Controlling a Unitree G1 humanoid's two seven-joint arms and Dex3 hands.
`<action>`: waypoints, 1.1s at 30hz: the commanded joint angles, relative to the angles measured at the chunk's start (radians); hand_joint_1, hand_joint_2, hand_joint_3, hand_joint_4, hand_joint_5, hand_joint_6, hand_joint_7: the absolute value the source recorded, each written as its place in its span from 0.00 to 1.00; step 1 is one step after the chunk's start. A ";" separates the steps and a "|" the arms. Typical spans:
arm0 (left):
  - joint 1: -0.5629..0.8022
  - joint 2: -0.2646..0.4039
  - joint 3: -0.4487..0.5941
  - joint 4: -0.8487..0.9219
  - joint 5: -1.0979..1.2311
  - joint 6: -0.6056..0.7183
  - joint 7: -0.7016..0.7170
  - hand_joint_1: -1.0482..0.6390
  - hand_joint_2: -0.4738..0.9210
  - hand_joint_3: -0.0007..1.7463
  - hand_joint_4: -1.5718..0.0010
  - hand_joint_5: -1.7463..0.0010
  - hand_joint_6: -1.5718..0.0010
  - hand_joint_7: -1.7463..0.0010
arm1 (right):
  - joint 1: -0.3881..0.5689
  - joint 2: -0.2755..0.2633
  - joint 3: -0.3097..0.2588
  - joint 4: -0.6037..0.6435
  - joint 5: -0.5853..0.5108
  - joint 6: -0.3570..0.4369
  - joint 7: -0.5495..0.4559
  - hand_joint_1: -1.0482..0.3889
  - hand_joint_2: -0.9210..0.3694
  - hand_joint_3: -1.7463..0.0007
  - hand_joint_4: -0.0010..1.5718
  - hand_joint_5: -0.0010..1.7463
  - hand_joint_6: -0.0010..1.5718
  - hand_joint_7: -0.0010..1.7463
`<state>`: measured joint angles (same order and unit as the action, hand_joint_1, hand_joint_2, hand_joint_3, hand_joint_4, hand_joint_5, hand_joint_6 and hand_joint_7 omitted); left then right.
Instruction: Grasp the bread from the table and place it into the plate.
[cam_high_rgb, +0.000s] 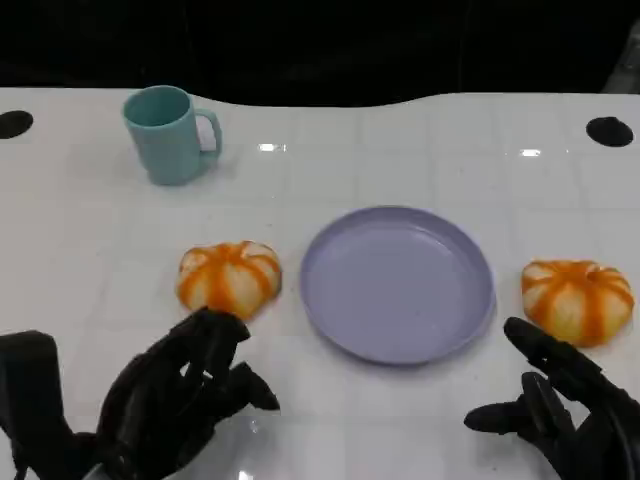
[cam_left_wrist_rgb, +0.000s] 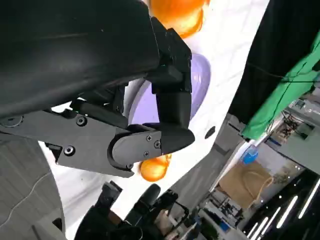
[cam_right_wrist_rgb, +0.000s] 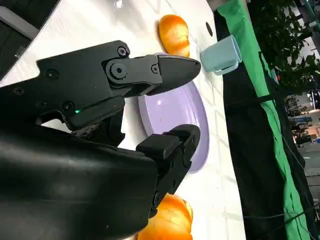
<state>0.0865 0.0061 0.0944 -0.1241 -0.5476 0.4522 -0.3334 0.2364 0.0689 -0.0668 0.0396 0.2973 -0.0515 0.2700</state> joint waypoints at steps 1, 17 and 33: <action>-0.029 0.029 -0.026 0.025 0.080 -0.162 -0.066 0.31 1.00 0.26 0.64 0.02 0.69 0.20 | -0.008 -0.009 -0.010 0.004 0.007 0.006 -0.004 0.20 0.00 0.84 0.56 0.50 0.70 0.11; -0.195 0.287 -0.149 0.115 0.815 -0.714 0.059 0.40 0.96 0.01 0.93 0.62 0.74 0.93 | -0.020 -0.012 -0.007 0.025 -0.008 -0.020 0.002 0.20 0.00 0.82 0.56 0.51 0.69 0.11; -0.399 0.413 -0.350 0.199 1.274 -0.580 0.078 0.48 0.86 0.01 1.00 0.86 0.90 1.00 | -0.010 -0.008 -0.005 0.000 -0.018 -0.009 -0.013 0.20 0.00 0.82 0.55 0.52 0.69 0.12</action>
<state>-0.2665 0.4017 -0.2188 0.0516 0.6769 -0.1689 -0.2320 0.2184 0.0691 -0.0648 0.0570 0.2714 -0.0640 0.2628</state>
